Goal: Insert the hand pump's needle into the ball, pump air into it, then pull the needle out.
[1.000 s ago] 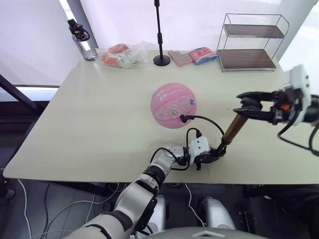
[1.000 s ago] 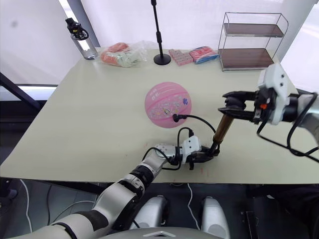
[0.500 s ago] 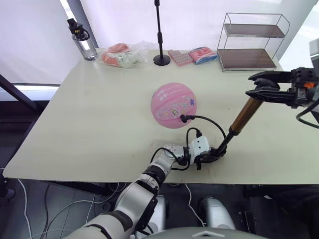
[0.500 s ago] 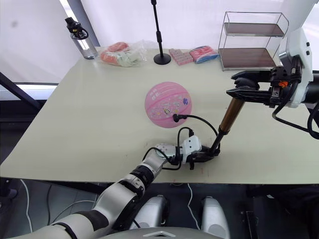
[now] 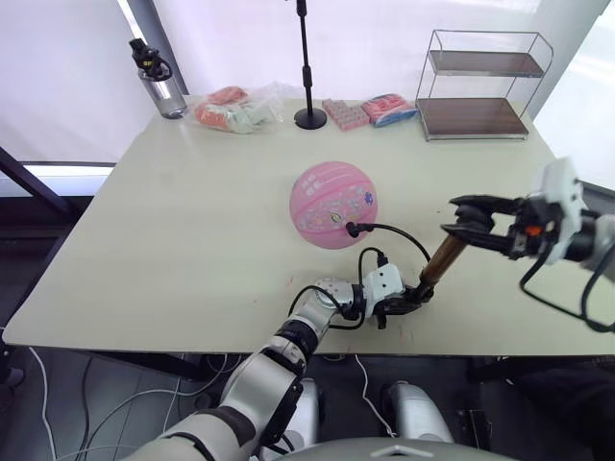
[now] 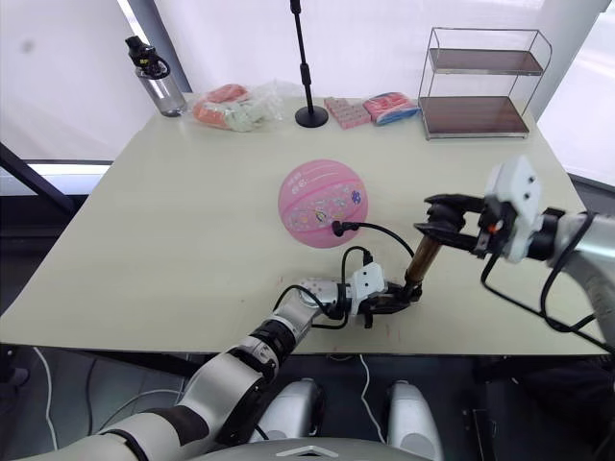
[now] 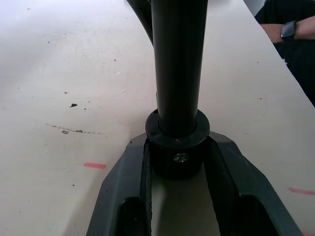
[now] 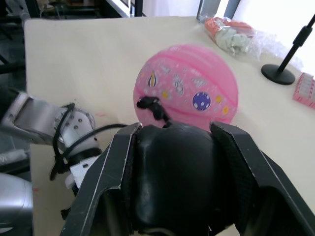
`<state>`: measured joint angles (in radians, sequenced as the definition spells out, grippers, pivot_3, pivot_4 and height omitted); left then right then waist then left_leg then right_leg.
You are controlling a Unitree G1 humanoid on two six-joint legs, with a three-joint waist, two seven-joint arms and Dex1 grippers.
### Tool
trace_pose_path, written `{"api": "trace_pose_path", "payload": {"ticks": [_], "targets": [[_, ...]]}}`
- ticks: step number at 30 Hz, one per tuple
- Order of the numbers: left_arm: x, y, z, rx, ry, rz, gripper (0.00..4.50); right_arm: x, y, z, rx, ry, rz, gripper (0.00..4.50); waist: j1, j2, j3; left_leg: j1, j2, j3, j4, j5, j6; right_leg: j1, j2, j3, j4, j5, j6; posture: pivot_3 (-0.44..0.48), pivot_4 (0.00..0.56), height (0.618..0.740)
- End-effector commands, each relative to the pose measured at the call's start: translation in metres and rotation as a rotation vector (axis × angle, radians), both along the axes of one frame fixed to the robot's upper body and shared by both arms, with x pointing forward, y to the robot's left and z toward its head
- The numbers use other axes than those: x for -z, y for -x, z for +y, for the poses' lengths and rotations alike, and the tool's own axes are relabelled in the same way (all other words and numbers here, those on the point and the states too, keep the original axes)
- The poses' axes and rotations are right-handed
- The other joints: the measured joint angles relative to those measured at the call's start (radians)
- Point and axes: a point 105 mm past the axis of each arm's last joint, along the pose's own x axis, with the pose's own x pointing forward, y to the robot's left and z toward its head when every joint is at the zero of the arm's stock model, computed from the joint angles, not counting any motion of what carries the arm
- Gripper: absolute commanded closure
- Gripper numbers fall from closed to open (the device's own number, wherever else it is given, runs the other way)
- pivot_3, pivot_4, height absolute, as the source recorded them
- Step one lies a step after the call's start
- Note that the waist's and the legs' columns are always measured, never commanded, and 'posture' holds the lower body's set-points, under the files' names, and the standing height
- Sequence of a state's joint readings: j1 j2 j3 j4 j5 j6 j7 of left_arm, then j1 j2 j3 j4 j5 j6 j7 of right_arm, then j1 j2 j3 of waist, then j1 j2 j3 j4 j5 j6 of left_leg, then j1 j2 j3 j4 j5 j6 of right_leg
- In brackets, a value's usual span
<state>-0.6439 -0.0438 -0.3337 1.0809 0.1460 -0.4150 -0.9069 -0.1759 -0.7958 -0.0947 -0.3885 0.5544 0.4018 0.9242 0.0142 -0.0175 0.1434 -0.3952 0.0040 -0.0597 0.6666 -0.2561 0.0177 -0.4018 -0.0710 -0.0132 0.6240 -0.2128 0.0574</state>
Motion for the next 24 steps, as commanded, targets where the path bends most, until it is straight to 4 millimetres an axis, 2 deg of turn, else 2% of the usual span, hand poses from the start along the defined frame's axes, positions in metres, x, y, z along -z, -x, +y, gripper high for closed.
{"api": "trace_pose_path", "payload": {"ticks": [1,5,8,13,17,24], "targets": [[0.033,0.015,0.013,-0.023,-0.086,0.114,3.43,0.051,0.003,0.004,0.031,0.068,0.098,2.67,-0.001,0.000,-0.002,0.002,0.000,0.000,0.000,0.000,0.000,0.002,0.000,0.000,0.000,0.000,0.000,0.000,0.150,0.731],[0.033,0.015,0.013,-0.025,-0.085,0.116,3.43,0.062,0.004,0.003,0.034,0.109,0.062,2.67,-0.002,0.000,-0.001,0.006,0.001,0.000,0.000,0.000,0.000,0.005,0.000,0.000,0.000,0.000,0.000,0.000,0.150,0.731],[0.034,0.015,0.013,-0.026,-0.086,0.117,3.43,0.051,0.004,0.003,0.027,0.079,0.051,2.67,-0.001,0.000,-0.002,0.006,0.001,0.000,0.000,0.000,0.000,0.005,0.000,0.000,0.000,0.000,0.000,0.000,0.150,0.731],[0.033,0.015,0.013,-0.023,-0.088,0.115,3.43,0.008,-0.001,0.003,-0.007,0.032,-0.015,2.67,-0.001,0.002,0.001,0.005,0.001,0.000,0.000,0.000,0.000,0.005,0.000,0.000,0.000,0.000,0.000,0.000,0.150,0.731],[0.033,0.015,0.012,-0.020,-0.088,0.115,3.43,-0.036,-0.003,-0.002,-0.033,-0.007,-0.049,2.67,0.003,0.007,0.005,0.001,0.000,-0.001,0.000,0.000,0.000,0.002,-0.001,-0.001,0.000,0.000,0.000,0.000,0.150,0.731],[0.033,0.016,0.012,-0.018,-0.087,0.117,3.43,-0.086,0.001,-0.017,-0.048,0.000,-0.083,2.67,0.005,0.006,0.006,-0.003,-0.001,-0.001,0.000,0.000,0.000,-0.001,-0.002,-0.001,0.000,0.000,0.000,0.000,0.150,0.731]]}}
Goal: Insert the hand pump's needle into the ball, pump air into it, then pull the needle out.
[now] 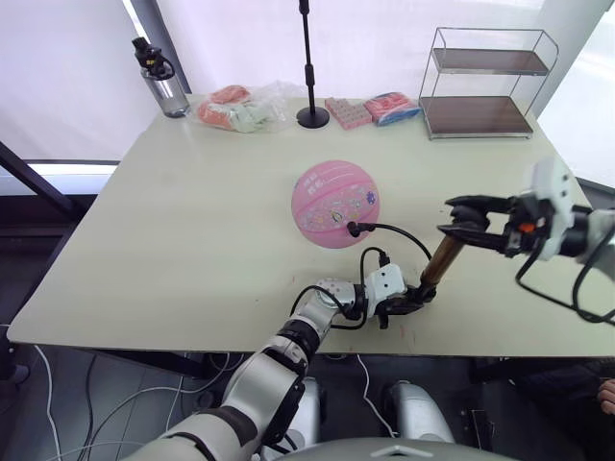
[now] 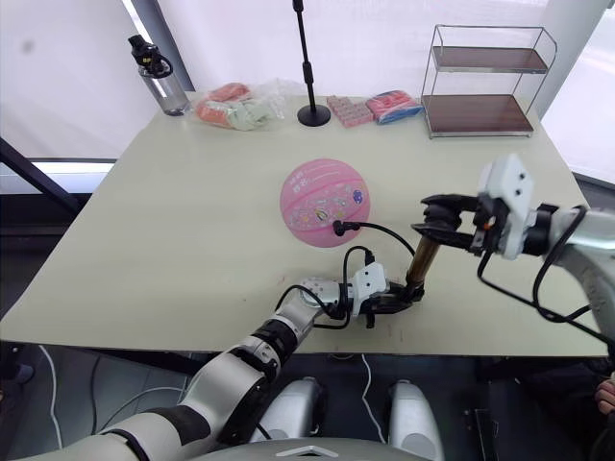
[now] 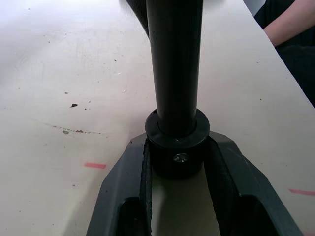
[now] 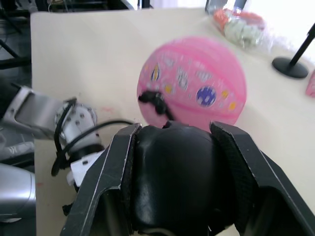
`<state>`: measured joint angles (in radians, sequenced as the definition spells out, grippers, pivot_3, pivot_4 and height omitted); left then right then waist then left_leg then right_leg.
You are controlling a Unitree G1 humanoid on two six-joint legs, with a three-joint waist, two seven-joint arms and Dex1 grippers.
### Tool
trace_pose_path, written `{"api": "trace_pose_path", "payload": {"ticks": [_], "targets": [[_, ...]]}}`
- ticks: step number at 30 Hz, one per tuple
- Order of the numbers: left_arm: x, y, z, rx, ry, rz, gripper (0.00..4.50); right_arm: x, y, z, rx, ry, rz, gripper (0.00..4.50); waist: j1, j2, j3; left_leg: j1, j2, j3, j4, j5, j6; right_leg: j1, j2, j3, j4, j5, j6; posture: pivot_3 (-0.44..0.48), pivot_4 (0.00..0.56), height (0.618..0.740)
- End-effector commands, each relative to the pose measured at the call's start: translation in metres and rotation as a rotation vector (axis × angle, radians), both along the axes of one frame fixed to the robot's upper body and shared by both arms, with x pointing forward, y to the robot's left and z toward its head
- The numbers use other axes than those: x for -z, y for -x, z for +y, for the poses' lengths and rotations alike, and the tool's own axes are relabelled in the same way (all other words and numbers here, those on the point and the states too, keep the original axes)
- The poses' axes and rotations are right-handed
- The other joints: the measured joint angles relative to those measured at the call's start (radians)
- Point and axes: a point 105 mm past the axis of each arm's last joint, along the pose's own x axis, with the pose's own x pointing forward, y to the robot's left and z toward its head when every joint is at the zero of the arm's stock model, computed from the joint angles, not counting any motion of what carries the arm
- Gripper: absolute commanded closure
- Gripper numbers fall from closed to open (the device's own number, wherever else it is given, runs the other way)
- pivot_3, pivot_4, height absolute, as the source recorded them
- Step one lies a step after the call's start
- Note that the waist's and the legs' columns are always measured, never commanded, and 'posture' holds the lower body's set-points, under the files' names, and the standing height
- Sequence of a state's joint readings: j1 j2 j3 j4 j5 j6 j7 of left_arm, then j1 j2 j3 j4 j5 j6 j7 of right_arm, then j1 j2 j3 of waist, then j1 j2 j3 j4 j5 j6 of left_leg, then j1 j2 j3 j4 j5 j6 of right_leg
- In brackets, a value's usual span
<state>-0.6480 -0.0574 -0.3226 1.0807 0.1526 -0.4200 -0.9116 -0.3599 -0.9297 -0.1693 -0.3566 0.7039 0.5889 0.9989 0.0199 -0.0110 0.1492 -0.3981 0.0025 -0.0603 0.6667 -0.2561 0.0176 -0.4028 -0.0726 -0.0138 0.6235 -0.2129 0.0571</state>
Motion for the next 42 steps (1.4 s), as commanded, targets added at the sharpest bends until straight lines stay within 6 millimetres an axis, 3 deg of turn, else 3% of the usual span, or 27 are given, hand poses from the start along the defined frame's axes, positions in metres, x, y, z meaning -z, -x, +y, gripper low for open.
{"api": "trace_pose_path", "payload": {"ticks": [1,6,11,17,21,27,31,36,40,42], "targets": [[0.037,0.016,0.016,-0.026,-0.101,0.122,3.43,-0.042,0.007,-0.008,-0.005,-0.020,-0.103,2.67,-0.001,0.000,0.000,0.000,0.000,0.000,0.000,0.000,0.000,0.000,0.000,0.000,0.000,0.000,0.000,0.000,0.150,0.731],[0.037,0.016,0.017,-0.024,-0.102,0.122,3.43,-0.072,0.013,-0.012,-0.009,-0.035,-0.125,2.67,0.000,0.000,0.001,0.000,0.000,0.000,0.000,0.000,0.000,-0.001,0.000,0.000,0.000,0.000,0.000,0.000,0.150,0.731],[0.037,0.016,0.017,-0.022,-0.104,0.118,3.43,-0.089,0.014,-0.015,0.010,-0.035,-0.129,2.67,0.000,0.000,0.001,-0.001,0.000,0.001,0.000,0.000,0.000,-0.001,0.000,0.000,0.000,0.000,0.000,0.000,0.150,0.731],[0.037,0.016,0.018,-0.021,-0.106,0.117,3.43,-0.083,0.011,-0.014,0.023,-0.033,-0.106,2.67,-0.001,0.000,0.001,-0.002,0.000,0.001,0.000,0.000,0.000,-0.002,-0.001,0.000,0.000,0.000,0.000,0.000,0.150,0.731],[0.037,0.016,0.019,-0.024,-0.107,0.118,3.43,-0.050,0.007,-0.006,0.013,-0.007,-0.063,2.67,-0.001,0.000,0.001,-0.001,0.000,0.001,0.000,0.000,0.000,-0.001,0.000,0.000,0.000,0.000,0.000,0.000,0.150,0.731],[0.038,0.015,0.019,-0.027,-0.108,0.117,3.43,0.017,0.001,0.002,0.027,0.048,0.018,2.67,-0.006,-0.004,-0.003,0.001,0.001,0.001,0.000,0.000,0.000,0.000,0.001,0.000,0.000,0.000,0.000,0.000,0.150,0.731],[0.038,0.015,0.019,-0.030,-0.107,0.117,3.43,0.057,-0.005,0.001,0.064,0.046,0.053,2.67,-0.008,-0.005,-0.004,0.003,0.002,0.001,0.000,0.000,0.000,0.001,0.001,0.000,0.000,0.000,0.000,0.000,0.150,0.731],[0.037,0.015,0.020,-0.032,-0.106,0.116,3.43,0.105,-0.004,0.000,0.076,0.162,0.077,2.67,-0.008,-0.006,-0.005,0.007,0.003,0.001,0.000,0.000,0.000,0.005,0.001,0.000,0.000,0.000,0.000,0.000,0.150,0.731],[0.037,0.015,0.020,-0.033,-0.105,0.116,3.43,0.124,-0.002,0.004,0.073,0.151,0.088,2.67,-0.008,-0.007,-0.006,0.008,0.003,0.001,-0.001,0.000,0.000,0.005,0.002,0.000,0.000,0.000,0.000,0.000,0.150,0.731],[0.037,0.014,0.020,-0.034,-0.105,0.116,3.43,0.114,-0.003,0.004,0.072,0.119,0.070,2.67,-0.009,-0.007,-0.006,0.009,0.003,0.002,-0.001,0.000,0.000,0.006,0.001,0.000,0.000,0.000,0.000,0.000,0.150,0.731]]}}
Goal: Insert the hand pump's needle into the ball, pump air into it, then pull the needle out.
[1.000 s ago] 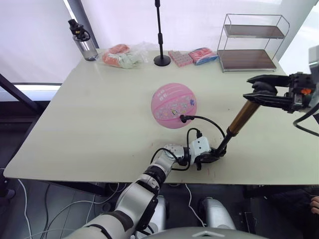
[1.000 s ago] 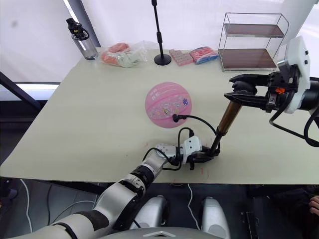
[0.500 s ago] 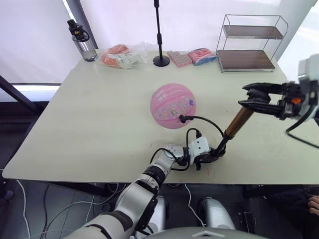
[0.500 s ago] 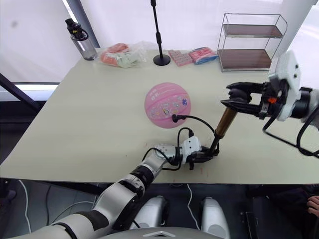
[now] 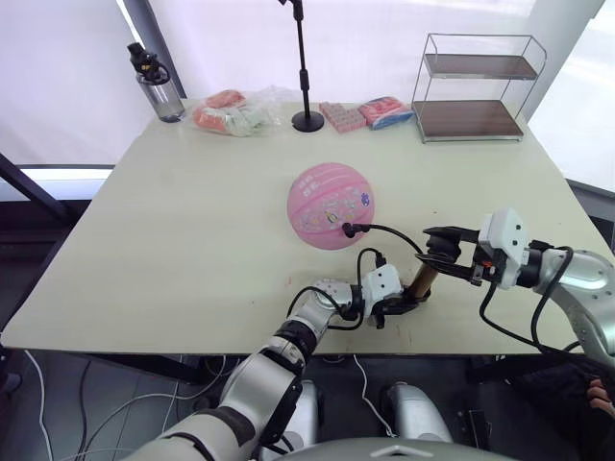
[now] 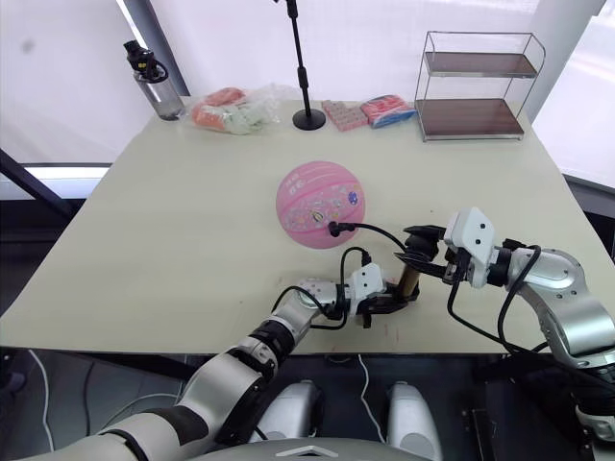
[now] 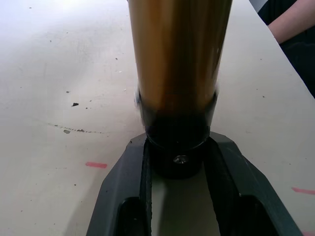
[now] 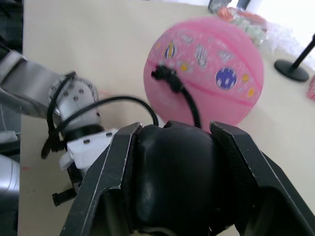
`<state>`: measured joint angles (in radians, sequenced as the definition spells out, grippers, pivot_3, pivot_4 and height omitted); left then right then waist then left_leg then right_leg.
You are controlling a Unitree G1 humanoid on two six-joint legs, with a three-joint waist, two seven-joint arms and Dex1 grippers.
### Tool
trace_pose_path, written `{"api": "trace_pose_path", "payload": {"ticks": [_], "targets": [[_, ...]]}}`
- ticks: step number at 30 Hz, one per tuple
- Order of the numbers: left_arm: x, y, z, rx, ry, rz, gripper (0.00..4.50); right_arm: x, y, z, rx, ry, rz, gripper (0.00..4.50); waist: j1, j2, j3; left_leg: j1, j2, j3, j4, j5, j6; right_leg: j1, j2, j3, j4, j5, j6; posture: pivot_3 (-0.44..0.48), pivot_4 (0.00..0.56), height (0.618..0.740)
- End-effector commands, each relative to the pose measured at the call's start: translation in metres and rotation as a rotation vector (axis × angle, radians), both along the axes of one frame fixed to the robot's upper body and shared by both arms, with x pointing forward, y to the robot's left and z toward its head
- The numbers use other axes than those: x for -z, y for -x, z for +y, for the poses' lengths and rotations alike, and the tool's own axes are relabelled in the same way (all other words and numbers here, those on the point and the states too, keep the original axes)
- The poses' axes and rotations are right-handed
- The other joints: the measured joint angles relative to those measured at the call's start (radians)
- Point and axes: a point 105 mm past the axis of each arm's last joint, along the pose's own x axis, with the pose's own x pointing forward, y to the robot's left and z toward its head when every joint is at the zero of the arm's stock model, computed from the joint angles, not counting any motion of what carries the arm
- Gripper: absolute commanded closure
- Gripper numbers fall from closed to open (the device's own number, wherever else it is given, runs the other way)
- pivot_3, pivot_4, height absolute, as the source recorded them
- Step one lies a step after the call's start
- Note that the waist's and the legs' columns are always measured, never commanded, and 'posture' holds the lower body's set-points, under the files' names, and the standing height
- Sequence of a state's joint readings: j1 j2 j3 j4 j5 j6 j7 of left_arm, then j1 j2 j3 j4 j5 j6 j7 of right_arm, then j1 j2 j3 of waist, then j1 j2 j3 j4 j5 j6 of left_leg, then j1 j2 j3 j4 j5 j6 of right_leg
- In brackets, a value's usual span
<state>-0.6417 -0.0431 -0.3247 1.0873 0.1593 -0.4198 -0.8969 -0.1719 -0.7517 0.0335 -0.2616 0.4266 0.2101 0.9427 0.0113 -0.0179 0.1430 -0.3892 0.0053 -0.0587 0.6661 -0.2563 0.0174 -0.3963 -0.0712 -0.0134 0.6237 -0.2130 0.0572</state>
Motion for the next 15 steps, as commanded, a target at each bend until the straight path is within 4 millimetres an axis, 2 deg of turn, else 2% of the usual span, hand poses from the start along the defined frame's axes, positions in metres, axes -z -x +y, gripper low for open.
{"api": "trace_pose_path", "payload": {"ticks": [1,5,10,15], "targets": [[0.032,0.015,0.014,-0.015,-0.084,0.114,3.43,0.019,-0.004,-0.015,0.073,0.043,0.090,2.67,0.000,-0.001,0.000,0.002,0.000,0.000,0.000,0.000,0.000,0.000,0.000,0.000,0.000,0.000,0.000,0.000,0.150,0.731],[0.032,0.015,0.014,-0.014,-0.085,0.113,3.43,-0.033,-0.007,-0.017,0.047,-0.045,0.029,2.67,0.002,0.002,0.004,0.001,0.001,-0.001,0.000,0.000,0.000,0.000,0.000,0.000,0.000,0.000,0.000,0.000,0.150,0.731],[0.031,0.015,0.014,-0.011,-0.085,0.114,3.43,-0.092,-0.003,-0.025,0.015,-0.091,-0.008,2.67,0.007,0.007,0.008,-0.010,-0.002,-0.001,0.000,0.000,0.000,-0.007,-0.001,-0.001,0.000,0.000,0.000,0.000,0.150,0.731],[0.031,0.016,0.013,-0.006,-0.084,0.114,3.43,-0.133,0.003,-0.037,0.014,-0.077,-0.037,2.67,0.007,0.006,0.009,-0.010,-0.002,-0.001,0.000,0.000,0.000,-0.008,-0.002,-0.001,0.000,0.000,0.000,0.000,0.150,0.731]]}}
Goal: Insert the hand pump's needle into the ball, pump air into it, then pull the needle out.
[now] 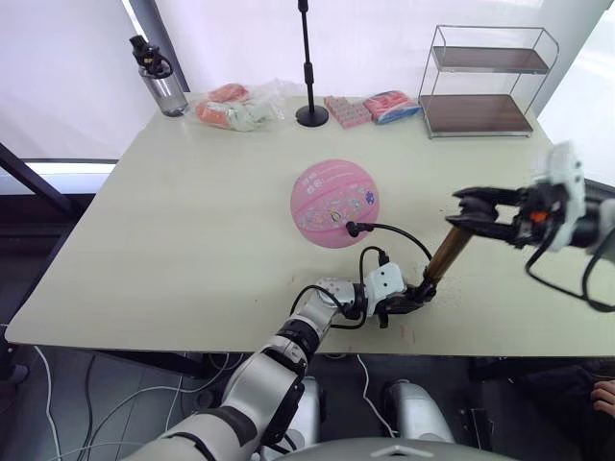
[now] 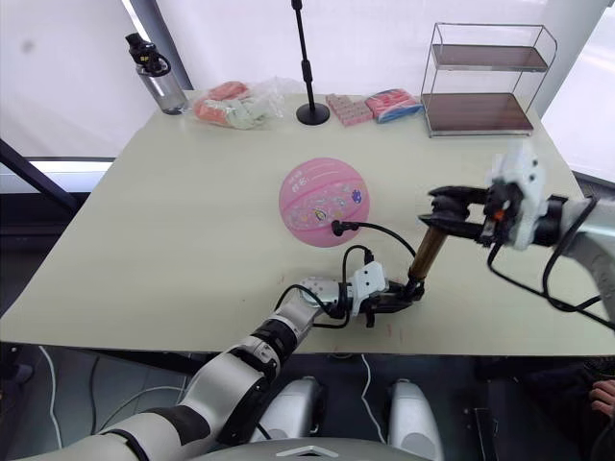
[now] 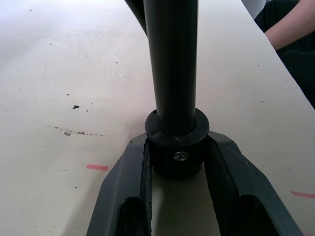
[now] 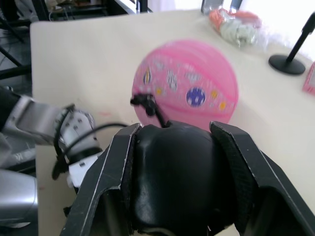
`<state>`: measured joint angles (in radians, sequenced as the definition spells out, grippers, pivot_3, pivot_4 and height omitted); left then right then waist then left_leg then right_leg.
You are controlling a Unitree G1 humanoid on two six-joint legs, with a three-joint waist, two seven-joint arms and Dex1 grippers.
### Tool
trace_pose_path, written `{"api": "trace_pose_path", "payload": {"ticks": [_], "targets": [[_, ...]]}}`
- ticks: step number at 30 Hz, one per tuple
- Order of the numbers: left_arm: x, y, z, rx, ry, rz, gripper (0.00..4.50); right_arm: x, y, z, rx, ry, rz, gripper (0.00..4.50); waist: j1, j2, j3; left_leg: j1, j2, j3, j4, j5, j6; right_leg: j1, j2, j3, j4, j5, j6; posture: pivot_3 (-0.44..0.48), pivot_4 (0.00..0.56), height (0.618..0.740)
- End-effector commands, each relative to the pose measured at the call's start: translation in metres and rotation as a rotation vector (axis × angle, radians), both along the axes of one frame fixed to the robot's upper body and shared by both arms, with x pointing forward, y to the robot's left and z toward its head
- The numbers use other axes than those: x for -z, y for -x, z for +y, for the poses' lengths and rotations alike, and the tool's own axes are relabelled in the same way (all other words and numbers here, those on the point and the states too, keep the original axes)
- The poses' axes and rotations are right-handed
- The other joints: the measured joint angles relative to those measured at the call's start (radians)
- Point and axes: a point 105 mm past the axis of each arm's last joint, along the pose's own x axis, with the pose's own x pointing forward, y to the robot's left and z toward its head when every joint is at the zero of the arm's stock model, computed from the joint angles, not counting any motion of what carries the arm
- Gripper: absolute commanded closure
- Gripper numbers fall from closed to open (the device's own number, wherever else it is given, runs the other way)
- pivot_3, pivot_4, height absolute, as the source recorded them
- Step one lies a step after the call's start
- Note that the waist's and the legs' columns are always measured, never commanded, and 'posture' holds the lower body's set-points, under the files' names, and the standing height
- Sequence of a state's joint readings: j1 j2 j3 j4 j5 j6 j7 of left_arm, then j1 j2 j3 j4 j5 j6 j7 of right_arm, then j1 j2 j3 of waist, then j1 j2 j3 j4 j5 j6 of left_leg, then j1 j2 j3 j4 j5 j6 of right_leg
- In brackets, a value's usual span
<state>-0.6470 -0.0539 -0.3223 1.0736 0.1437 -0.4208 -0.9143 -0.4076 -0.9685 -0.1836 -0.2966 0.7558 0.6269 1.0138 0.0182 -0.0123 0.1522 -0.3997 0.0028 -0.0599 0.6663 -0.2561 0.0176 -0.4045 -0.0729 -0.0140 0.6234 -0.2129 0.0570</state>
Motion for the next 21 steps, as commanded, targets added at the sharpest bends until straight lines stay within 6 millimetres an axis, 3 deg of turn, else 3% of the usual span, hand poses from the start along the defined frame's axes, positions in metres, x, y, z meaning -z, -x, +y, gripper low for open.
{"api": "trace_pose_path", "payload": {"ticks": [1,4,10,15,21], "targets": [[0.038,0.015,0.018,-0.022,-0.113,0.119,3.43,-0.045,0.008,-0.010,0.010,-0.013,-0.106,2.67,0.000,0.000,0.000,0.000,0.000,0.000,0.000,0.000,0.000,0.000,0.000,0.000,0.000,0.000,0.000,0.000,0.150,0.731],[0.037,0.015,0.018,-0.020,-0.113,0.119,3.43,-0.068,0.014,-0.012,0.006,-0.022,-0.129,2.67,0.000,0.001,0.001,0.000,0.000,0.001,0.000,0.000,0.000,0.000,0.000,0.000,0.000,0.000,0.000,0.000,0.150,0.731],[0.037,0.014,0.019,-0.019,-0.114,0.117,3.43,-0.079,0.016,-0.013,0.012,-0.004,-0.132,2.67,-0.001,0.001,0.002,-0.001,0.000,0.001,0.000,0.000,0.000,-0.001,-0.001,0.000,0.000,0.000,0.000,0.000,0.150,0.731],[0.037,0.014,0.019,-0.020,-0.115,0.115,3.43,-0.054,0.013,-0.008,0.010,0.017,-0.080,2.67,0.000,0.001,0.002,-0.001,0.000,0.001,0.000,0.000,0.000,-0.001,-0.001,0.000,0.000,0.000,0.000,0.000,0.150,0.731],[0.037,0.014,0.020,-0.022,-0.116,0.116,3.43,-0.001,0.009,0.006,0.003,0.002,0.021,2.67,-0.004,-0.001,0.000,0.001,0.001,0.001,0.000,0.000,0.000,0.000,0.000,0.000,0.000,0.000,0.000,0.000,0.150,0.731]]}}
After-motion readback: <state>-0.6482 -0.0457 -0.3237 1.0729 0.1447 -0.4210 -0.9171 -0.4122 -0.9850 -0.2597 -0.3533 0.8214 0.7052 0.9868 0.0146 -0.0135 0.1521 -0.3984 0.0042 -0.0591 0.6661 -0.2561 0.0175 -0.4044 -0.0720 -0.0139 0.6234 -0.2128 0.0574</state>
